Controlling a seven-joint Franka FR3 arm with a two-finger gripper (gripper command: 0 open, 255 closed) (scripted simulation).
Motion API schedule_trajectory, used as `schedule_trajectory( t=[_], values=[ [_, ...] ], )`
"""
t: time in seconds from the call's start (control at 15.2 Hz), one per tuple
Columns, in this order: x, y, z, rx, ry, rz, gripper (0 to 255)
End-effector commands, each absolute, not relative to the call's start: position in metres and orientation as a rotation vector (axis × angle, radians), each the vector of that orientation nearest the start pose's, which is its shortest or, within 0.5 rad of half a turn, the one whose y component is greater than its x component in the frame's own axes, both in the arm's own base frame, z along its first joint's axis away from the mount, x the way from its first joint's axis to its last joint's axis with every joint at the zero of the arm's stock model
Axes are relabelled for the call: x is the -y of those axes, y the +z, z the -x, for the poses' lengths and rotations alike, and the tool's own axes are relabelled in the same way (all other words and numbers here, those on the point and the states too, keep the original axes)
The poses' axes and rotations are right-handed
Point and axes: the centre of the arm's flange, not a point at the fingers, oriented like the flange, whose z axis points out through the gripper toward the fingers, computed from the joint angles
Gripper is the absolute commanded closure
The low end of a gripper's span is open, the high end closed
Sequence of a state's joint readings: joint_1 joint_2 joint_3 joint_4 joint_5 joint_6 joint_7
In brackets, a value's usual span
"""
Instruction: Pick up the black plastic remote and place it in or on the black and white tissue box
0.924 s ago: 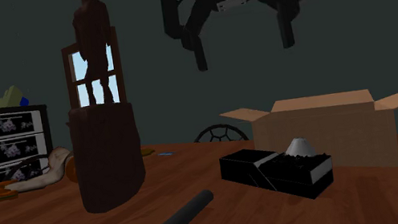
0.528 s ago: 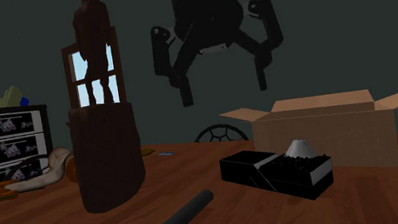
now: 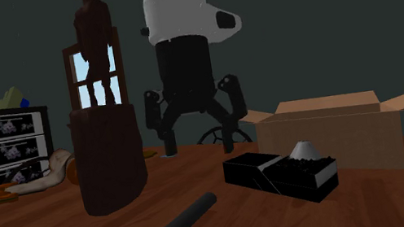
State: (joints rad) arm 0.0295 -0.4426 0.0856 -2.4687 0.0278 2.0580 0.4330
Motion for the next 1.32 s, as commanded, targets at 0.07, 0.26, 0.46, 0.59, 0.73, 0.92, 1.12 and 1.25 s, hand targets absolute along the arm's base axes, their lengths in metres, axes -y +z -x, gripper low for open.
schedule_trajectory(
  t=[0.07,0.26,0.46,0.59,0.73,0.92,1.12,1.25],
  values=[
    [-0.062,0.425,-0.431,-0.610,-0.043,3.060,0],
    [-0.076,0.397,-0.454,-0.685,-0.034,3.021,0],
    [-0.089,0.371,-0.478,-0.759,-0.024,2.979,0],
    [-0.097,0.355,-0.493,-0.803,-0.018,2.953,0],
    [-0.098,0.344,-0.493,-0.803,-0.018,2.953,0],
    [-0.099,0.328,-0.493,-0.803,-0.018,2.953,0],
    [-0.100,0.315,-0.494,-0.803,-0.018,2.953,0],
    [-0.100,0.315,-0.494,-0.803,-0.018,2.953,0]
  ],
)
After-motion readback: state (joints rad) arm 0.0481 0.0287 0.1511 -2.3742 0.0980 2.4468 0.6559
